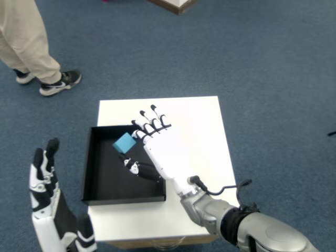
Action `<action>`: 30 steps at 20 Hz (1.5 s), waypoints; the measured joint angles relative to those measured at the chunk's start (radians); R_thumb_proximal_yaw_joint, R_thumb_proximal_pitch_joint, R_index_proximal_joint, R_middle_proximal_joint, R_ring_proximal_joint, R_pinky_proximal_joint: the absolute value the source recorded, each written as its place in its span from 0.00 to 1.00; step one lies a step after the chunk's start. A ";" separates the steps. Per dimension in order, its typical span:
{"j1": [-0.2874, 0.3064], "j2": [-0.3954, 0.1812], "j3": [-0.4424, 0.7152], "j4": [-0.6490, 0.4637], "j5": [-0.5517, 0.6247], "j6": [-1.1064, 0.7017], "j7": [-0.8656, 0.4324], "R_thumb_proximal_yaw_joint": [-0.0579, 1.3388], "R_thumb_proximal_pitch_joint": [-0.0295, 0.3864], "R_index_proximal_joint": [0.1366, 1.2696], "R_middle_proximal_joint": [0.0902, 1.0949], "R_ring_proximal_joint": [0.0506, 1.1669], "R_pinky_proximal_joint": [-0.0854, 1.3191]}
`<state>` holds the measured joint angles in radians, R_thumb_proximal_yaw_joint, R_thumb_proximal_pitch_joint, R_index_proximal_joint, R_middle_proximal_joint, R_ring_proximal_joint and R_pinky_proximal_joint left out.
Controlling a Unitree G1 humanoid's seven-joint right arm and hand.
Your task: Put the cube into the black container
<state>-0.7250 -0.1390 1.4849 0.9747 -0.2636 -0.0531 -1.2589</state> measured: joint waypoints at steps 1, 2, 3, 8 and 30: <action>0.000 0.001 0.000 0.008 0.007 0.004 0.020 0.91 0.44 0.89 0.34 0.21 0.16; 0.000 0.003 0.000 0.024 0.016 0.010 0.043 0.91 0.44 0.89 0.35 0.21 0.16; 0.000 0.003 0.000 0.036 0.022 0.012 0.059 0.91 0.44 0.89 0.35 0.21 0.16; 0.003 0.007 0.002 0.076 0.042 0.014 0.152 0.63 0.34 0.60 0.26 0.19 0.16; 0.080 -0.096 -0.159 -0.164 0.177 -0.212 -0.029 0.44 0.42 0.38 0.22 0.21 0.23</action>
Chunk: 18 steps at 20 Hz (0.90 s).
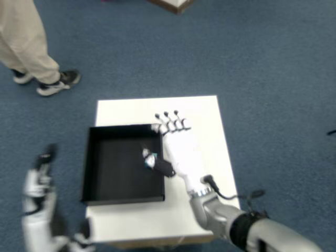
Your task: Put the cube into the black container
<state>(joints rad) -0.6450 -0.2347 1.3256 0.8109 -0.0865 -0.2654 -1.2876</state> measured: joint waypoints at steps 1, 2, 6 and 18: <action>0.018 -0.046 -0.048 -0.108 0.046 -0.139 -0.046 0.45 0.42 0.37 0.22 0.22 0.25; 0.049 -0.092 -0.082 -0.179 0.098 -0.267 -0.056 0.47 0.45 0.35 0.22 0.23 0.26; 0.182 -0.329 -0.106 -0.237 0.241 -0.672 -0.013 0.12 0.74 0.18 0.22 0.24 0.25; 0.309 -0.489 -0.106 -0.004 0.312 -1.096 0.022 0.04 0.64 0.15 0.13 0.15 0.11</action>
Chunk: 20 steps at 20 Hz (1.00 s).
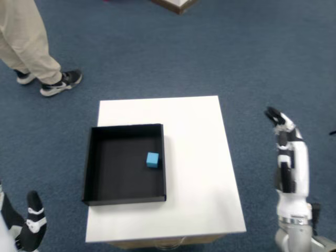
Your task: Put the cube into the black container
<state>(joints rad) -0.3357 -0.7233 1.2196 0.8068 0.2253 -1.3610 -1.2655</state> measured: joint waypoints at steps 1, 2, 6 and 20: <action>-0.006 0.017 0.015 0.045 0.021 -0.005 0.011 0.04 0.63 0.15 0.12 0.14 0.09; -0.016 0.037 0.030 0.083 0.035 -0.010 0.028 0.04 0.63 0.15 0.11 0.13 0.07; -0.047 0.093 0.066 0.186 0.086 -0.037 0.094 0.04 0.64 0.13 0.10 0.13 0.06; -0.013 0.109 -0.010 0.164 0.012 -0.147 0.113 0.04 0.68 0.13 0.11 0.16 0.07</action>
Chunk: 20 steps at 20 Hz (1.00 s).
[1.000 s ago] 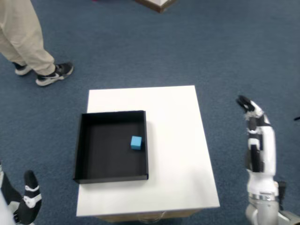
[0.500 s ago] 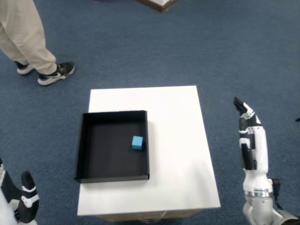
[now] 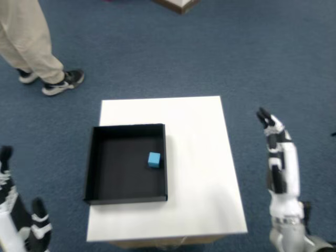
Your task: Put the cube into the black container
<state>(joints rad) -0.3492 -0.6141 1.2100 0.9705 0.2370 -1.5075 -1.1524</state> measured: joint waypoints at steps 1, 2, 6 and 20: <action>0.017 0.000 -0.011 -0.002 -0.015 -0.001 -0.001 0.04 0.68 0.13 0.12 0.17 0.08; 0.032 0.000 -0.022 -0.005 -0.031 -0.001 -0.002 0.04 0.69 0.13 0.12 0.17 0.08; 0.068 0.020 -0.088 -0.020 -0.103 -0.001 -0.018 0.05 0.70 0.13 0.12 0.17 0.08; 0.188 0.034 -0.282 -0.089 -0.321 0.020 -0.055 0.07 0.76 0.12 0.14 0.19 0.11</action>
<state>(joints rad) -0.1610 -0.5806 0.9277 0.8810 -0.0842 -1.4875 -1.2079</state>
